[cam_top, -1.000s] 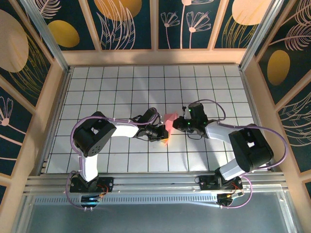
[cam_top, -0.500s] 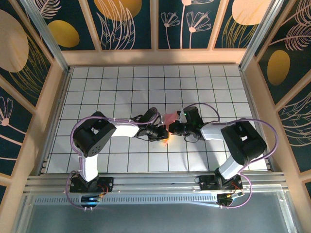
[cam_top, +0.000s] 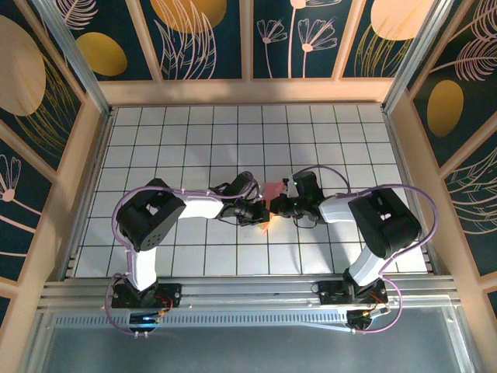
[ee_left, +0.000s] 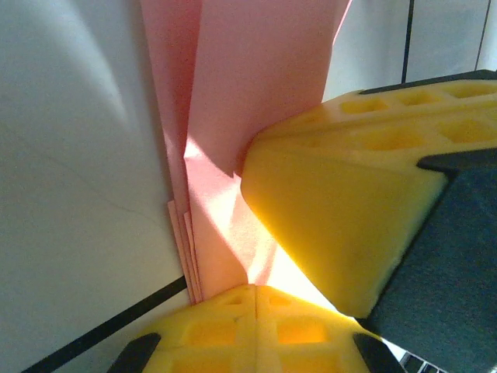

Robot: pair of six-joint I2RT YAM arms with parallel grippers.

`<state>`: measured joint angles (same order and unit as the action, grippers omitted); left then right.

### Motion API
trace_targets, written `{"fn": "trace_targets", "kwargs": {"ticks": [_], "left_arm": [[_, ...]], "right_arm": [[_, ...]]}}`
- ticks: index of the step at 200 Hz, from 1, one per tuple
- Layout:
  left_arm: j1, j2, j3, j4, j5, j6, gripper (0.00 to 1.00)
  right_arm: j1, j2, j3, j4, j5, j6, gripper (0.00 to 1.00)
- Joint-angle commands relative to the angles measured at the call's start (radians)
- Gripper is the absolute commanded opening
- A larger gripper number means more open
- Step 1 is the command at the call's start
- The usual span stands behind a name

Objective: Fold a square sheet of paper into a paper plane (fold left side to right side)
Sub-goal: Fold the wing for the fifth time at the center of the table.

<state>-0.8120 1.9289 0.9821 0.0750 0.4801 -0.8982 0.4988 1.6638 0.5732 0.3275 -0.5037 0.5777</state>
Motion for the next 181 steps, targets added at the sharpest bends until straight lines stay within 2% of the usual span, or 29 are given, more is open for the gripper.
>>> {"fn": "trace_targets", "kwargs": {"ticks": [1,181], "left_arm": [[-0.006,0.057,-0.017,-0.13,-0.09,0.019,0.0],[-0.008,0.055,-0.023,-0.146,-0.1,0.025,0.0]], "right_arm": [[-0.025,0.032,0.004,-0.022,0.028,-0.04,0.0],[-0.192,0.148,0.148,-0.055,-0.034,-0.137,0.0]]}}
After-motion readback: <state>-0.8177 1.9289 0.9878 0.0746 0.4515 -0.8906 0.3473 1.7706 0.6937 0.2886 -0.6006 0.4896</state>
